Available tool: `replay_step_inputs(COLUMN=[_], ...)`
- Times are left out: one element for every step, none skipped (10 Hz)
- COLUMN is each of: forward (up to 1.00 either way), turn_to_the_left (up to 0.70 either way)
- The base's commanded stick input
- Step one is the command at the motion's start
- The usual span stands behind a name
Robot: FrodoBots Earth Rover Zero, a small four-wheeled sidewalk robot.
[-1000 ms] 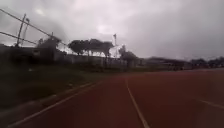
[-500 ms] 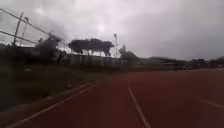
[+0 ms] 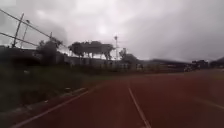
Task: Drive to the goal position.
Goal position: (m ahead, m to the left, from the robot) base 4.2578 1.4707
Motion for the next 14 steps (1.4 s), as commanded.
replay_step_inputs(forward=[0.5,0.5,0.5,0.5,0.5,0.5,0.5,0.5,0.5,0.5,0.5,0.5,0.5,0.5], turn_to_the_left=[-0.48,-0.5,-0.5,-0.24,0.0,0.0,0.0,0.0,0.0,0.0,0.0,0.0,0.0,0.0])
